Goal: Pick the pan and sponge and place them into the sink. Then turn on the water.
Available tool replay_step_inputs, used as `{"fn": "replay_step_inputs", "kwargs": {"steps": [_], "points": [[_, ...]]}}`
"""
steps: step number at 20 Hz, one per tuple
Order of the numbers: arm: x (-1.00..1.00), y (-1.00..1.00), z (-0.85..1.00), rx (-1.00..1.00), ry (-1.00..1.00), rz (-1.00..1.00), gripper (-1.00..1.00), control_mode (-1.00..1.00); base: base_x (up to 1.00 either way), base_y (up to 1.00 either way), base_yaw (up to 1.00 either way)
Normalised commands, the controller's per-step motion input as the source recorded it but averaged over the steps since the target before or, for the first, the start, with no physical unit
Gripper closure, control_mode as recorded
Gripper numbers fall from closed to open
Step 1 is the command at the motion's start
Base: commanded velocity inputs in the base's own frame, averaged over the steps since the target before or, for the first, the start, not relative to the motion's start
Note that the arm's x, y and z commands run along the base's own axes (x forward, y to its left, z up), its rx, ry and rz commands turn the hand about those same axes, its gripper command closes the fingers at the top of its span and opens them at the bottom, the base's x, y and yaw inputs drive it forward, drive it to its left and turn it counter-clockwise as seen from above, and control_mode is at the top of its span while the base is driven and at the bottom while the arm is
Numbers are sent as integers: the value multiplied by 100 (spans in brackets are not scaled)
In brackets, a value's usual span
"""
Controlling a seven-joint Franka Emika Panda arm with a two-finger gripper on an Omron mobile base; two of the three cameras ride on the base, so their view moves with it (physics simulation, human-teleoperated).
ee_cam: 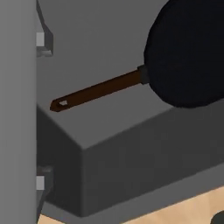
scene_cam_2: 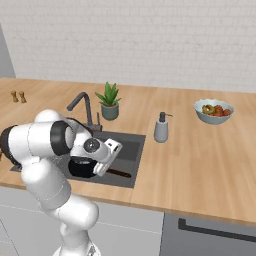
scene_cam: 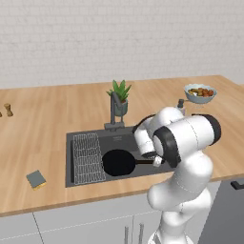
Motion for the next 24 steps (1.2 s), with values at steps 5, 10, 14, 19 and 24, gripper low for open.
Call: {"fn": "replay_step_inputs", "kwargs": {"steps": [5,10,14,19,24], "points": [[38,-14,100,14,3,-9,-100,-100,0,0,0],[34,-13,100,16,0,-1,-100,-100,0,0,0],[15,-6,100,20,6,-1,-100,-100,0,0,0],[1,2,100,16,14,-9,-100,-100,0,0,0],[-10,2,100,14,20,-20,-100,-100,0,0,0]]}}
